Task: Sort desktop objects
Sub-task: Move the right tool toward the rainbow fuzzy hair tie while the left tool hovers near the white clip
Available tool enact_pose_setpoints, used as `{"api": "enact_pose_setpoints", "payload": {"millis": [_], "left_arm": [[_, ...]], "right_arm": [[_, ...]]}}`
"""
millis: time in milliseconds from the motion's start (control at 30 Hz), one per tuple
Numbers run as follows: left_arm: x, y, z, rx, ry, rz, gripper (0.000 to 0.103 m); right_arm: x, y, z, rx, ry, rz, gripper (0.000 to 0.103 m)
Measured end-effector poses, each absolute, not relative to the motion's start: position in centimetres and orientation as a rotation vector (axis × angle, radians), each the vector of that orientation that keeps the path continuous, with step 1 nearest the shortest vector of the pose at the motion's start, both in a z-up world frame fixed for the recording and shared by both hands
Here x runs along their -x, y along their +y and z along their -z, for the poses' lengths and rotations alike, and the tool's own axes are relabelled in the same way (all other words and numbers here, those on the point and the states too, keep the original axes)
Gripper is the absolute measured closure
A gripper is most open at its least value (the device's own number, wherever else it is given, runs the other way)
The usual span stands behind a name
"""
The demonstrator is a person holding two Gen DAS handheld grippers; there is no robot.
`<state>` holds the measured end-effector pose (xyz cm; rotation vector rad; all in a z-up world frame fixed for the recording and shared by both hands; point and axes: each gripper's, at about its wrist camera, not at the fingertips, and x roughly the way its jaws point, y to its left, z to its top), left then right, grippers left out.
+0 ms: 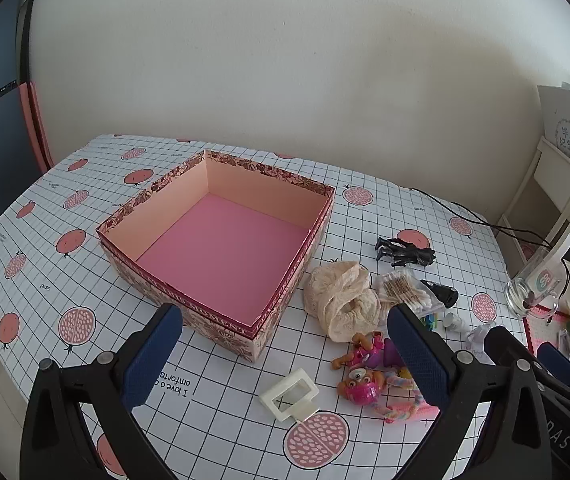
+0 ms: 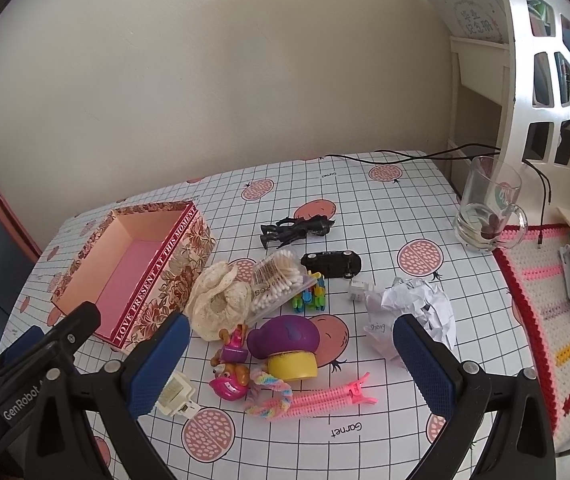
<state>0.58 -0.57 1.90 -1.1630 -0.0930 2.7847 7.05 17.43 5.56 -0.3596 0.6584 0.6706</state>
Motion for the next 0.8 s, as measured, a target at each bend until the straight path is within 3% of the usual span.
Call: {"api": "enact_pose_setpoints", "payload": {"millis": [800], "left_arm": [[1.0,-0.4,1.1,1.337,-0.097,-2.687,0.001]], "right_arm": [[-8.6,18.1,-3.2,0.381,0.752,-0.549,0.000]]}}
